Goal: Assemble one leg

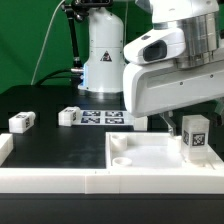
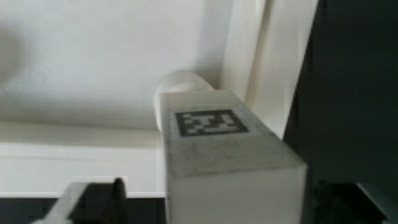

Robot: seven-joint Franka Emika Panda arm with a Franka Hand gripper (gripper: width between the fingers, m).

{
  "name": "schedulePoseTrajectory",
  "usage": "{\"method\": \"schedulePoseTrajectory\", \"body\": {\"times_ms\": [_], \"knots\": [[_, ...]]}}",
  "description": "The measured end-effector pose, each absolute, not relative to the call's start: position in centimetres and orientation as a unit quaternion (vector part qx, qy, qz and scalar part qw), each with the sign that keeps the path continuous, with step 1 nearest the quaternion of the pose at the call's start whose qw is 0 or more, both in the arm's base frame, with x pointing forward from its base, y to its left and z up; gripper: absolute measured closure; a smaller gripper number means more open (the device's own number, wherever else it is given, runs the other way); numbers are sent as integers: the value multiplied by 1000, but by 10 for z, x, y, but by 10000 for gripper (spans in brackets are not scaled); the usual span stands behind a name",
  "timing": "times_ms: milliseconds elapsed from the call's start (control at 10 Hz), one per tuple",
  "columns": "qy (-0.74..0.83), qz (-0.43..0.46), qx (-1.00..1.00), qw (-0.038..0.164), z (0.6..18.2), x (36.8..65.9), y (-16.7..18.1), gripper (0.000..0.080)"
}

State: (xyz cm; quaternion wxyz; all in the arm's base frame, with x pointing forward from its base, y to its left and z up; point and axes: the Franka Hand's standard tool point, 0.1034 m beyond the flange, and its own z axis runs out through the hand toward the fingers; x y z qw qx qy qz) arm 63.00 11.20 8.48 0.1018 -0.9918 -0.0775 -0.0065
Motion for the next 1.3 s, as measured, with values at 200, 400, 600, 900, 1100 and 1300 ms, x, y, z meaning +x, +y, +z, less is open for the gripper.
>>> {"method": "schedulePoseTrajectory", "body": {"times_ms": [200,400,600,900,1100,1300], "knots": [[-76,-7,-992,101,85,630,111,504],[-59,-5,-993,102,84,630,111,504],[49,3,-993,106,82,630,108,504],[223,2,-969,105,80,633,103,505],[342,-7,-934,102,79,635,100,504],[421,-8,-902,96,79,634,98,504]]}}
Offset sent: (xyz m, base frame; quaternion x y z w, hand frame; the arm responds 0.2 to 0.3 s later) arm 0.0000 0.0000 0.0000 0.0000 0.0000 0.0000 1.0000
